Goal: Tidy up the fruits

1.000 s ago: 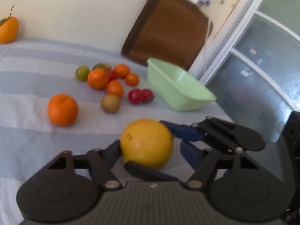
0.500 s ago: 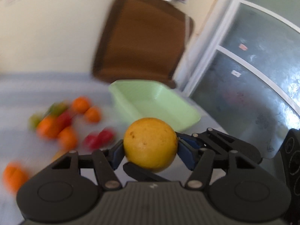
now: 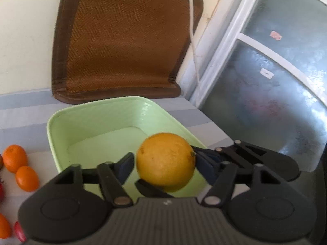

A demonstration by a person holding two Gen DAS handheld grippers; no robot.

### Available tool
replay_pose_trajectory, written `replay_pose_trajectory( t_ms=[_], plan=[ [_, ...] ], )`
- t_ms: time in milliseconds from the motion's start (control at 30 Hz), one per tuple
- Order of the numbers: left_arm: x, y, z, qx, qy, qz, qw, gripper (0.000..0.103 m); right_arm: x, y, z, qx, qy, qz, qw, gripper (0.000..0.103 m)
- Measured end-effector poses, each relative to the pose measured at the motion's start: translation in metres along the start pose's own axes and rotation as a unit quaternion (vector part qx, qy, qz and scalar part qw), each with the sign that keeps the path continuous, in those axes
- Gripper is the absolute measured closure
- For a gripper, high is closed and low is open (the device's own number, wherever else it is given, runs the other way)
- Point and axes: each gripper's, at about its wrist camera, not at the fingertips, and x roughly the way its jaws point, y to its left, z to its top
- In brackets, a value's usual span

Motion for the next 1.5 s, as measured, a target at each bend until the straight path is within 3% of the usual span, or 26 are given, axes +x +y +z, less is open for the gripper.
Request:
replay_pose_trajectory(
  t_ms=[33, 200, 367, 467, 567, 667, 833, 933, 967, 1033, 1267, 1500],
  plan=[
    [-0.001, -0.001, 0.0, 0.003, -0.003, 0.008, 1.0, 0.021, 0.0, -0.002, -0.001, 0.007, 0.001, 0.0, 1.0, 0.037],
    [-0.033, -0.001, -0.003, 0.019, -0.03, 0.014, 0.9993, 0.021, -0.003, -0.012, 0.003, 0.042, -0.015, -0.01, 0.999, 0.037],
    [-0.113, 0.013, -0.025, 0.043, -0.095, 0.025, 0.9942, 0.017, -0.03, -0.01, 0.0, 0.073, -0.06, -0.021, 0.995, 0.037],
    [-0.164, 0.031, -0.049, 0.048, -0.13, 0.062, 0.9884, 0.016, -0.054, 0.004, -0.01, 0.092, -0.099, -0.014, 0.991, 0.038],
    [-0.202, 0.049, -0.081, 0.051, -0.144, 0.123, 0.9805, 0.016, -0.066, 0.025, -0.02, 0.104, -0.127, 0.015, 0.986, 0.04],
    [-0.223, 0.068, -0.111, 0.039, -0.139, 0.186, 0.9718, 0.016, -0.065, 0.052, -0.026, 0.118, -0.122, 0.05, 0.984, 0.059],
    [-0.223, 0.084, -0.138, 0.022, -0.122, 0.251, 0.96, 0.016, -0.04, 0.092, -0.036, 0.169, -0.066, 0.102, 0.978, 0.069],
    [-0.211, 0.089, -0.142, 0.013, -0.109, 0.269, 0.9569, 0.019, -0.025, 0.108, -0.041, 0.194, -0.035, 0.122, 0.973, 0.071],
    [-0.208, 0.09, -0.144, 0.009, -0.103, 0.272, 0.9568, 0.019, -0.022, 0.112, -0.039, 0.183, -0.023, 0.117, 0.976, 0.08],
    [-0.203, 0.092, -0.149, 0.004, -0.094, 0.28, 0.9553, 0.019, -0.026, 0.113, -0.04, 0.176, -0.041, 0.11, 0.977, 0.08],
    [-0.194, 0.09, -0.152, 0.013, -0.08, 0.297, 0.9513, 0.019, -0.018, 0.102, -0.044, 0.219, -0.019, 0.106, 0.97, 0.08],
    [-0.192, 0.095, -0.153, 0.0, -0.069, 0.308, 0.9488, 0.019, -0.021, 0.107, -0.046, 0.198, -0.026, 0.1, 0.975, 0.079]
  ],
)
